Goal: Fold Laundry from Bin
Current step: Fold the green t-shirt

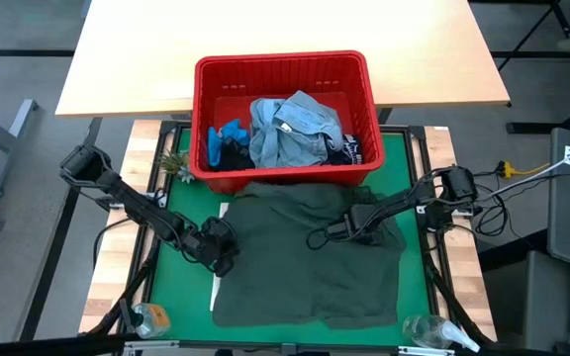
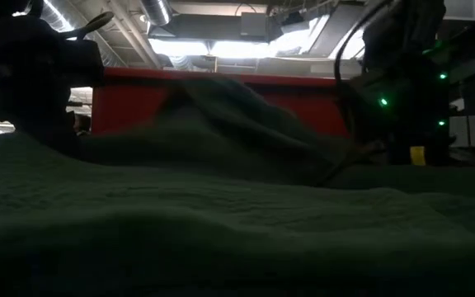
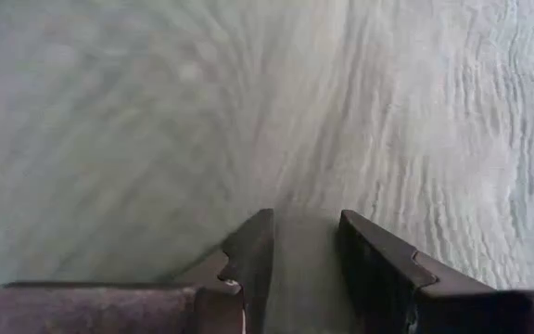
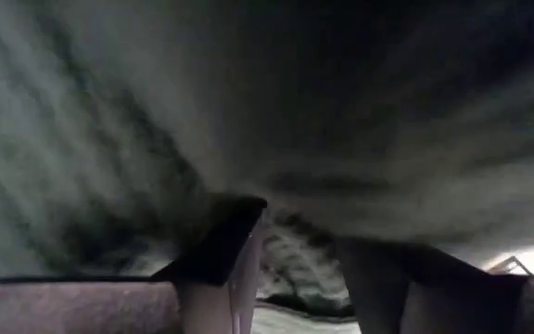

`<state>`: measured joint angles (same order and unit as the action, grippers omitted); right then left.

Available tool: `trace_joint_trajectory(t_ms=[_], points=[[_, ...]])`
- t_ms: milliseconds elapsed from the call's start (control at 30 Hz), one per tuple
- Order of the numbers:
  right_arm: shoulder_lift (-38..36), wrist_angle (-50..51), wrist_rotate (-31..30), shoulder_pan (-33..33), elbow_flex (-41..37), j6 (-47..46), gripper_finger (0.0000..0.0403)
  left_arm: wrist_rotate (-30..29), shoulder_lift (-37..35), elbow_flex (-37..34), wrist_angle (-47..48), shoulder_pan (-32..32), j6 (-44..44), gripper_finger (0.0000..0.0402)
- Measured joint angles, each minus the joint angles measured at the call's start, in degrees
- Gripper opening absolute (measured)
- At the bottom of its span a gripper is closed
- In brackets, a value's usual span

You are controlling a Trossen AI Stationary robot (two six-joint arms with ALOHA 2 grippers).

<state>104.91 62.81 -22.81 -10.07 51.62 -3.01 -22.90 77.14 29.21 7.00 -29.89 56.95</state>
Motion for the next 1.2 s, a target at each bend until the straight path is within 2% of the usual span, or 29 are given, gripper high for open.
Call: trace_joint_trajectory(t_ms=[167, 433, 733, 900, 1067, 1200], points=[[-0.44, 3.78, 2.93, -0.01, -0.14, -0.19, 0.0138, 0.04, 0.00, 0.00, -0.16, 0.00, 0.44, 0.0121], [-1.84, 5.23, 1.08, -0.04, 0.85, -0.11, 0.0138, 0.13, 0.00, 0.00, -0.67, 0.00, 1.19, 0.0121], [-11.96, 9.30, -0.97, -0.04, 4.36, -1.24, 0.0138, 3.98, -3.00, 0.00, -0.61, 0.00, 1.37, 0.0119], [-17.32, 9.15, 3.56, -0.12, 4.65, -1.92, 0.0138, 3.98, -8.03, 0.00, -0.65, 0.00, 1.02, 0.0106], [-20.58, 7.63, 5.96, -4.28, 4.65, -3.05, 0.0138, 4.55, -11.20, 0.00, -1.53, -1.12, 1.11, 0.0102], [-21.65, 5.44, 7.09, -9.86, 4.67, -6.20, 0.0138, 6.60, -10.99, 0.01, -6.55, -3.69, 1.17, 0.0102]])
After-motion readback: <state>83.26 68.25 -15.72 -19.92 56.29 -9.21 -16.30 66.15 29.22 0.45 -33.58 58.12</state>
